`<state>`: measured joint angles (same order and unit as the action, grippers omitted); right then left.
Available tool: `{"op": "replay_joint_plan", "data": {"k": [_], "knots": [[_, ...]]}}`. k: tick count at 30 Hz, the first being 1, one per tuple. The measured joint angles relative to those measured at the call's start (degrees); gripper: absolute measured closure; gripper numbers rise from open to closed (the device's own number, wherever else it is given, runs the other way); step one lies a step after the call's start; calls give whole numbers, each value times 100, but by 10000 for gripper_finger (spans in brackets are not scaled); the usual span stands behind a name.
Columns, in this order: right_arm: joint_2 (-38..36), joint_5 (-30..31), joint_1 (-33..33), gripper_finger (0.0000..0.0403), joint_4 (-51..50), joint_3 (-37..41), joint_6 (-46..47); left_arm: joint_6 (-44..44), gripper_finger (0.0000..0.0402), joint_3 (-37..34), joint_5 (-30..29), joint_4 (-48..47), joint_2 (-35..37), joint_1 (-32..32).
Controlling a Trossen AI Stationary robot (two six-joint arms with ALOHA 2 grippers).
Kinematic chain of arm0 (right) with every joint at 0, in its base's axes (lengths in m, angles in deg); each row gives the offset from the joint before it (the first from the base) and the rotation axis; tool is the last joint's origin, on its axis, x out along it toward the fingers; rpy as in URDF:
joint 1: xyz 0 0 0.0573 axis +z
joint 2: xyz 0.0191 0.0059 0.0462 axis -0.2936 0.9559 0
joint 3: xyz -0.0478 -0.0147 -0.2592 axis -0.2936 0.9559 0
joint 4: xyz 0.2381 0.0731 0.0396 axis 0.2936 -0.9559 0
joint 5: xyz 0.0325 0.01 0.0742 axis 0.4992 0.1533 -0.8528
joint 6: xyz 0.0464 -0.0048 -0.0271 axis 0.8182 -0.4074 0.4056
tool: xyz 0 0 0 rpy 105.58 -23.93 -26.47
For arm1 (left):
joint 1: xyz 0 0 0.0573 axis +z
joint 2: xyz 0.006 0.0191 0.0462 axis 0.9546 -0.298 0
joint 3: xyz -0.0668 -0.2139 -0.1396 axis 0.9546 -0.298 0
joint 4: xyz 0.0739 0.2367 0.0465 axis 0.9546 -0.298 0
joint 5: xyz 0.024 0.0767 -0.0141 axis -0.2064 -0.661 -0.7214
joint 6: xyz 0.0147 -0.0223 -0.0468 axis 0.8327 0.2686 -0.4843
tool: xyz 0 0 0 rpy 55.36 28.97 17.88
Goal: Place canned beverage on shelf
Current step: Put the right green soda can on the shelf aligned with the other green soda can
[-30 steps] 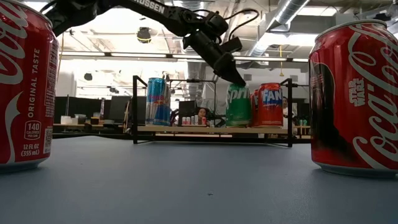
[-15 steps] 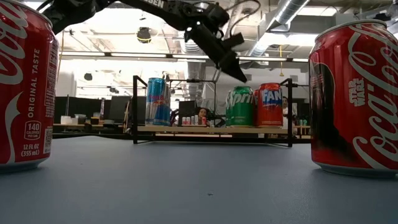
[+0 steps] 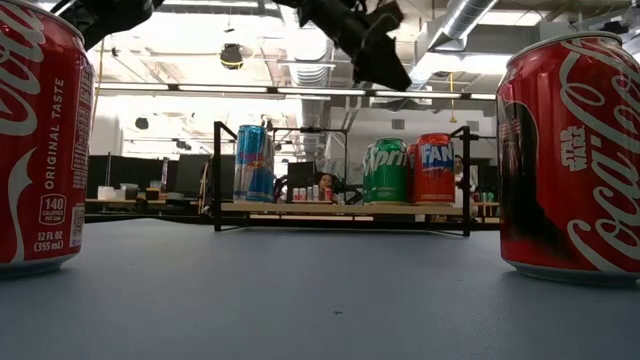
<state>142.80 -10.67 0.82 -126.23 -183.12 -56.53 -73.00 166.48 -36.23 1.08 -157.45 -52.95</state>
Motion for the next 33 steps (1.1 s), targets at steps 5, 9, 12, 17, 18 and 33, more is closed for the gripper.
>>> {"op": "replay_joint_plan", "data": {"k": [5,9,12,17,18,33], "knots": [[2,0,4,92,0,0,72,-233,390,-680,351,561,-4,-177],[2,0,7,92,1,0,69,-494,400,-1224,404,969,-4,-182],[2,1,7,92,1,0,69,-736,401,-1657,540,1522,62,-183],[1,4,7,92,0,0,65,-1143,401,-3261,274,3142,933,-223],[0,4,7,92,0,0,62,-1175,401,-3643,203,3596,1119,-224],[2,39,4,92,0,0,54,-1000,401,-4622,-582,4712,1321,-173]]}}
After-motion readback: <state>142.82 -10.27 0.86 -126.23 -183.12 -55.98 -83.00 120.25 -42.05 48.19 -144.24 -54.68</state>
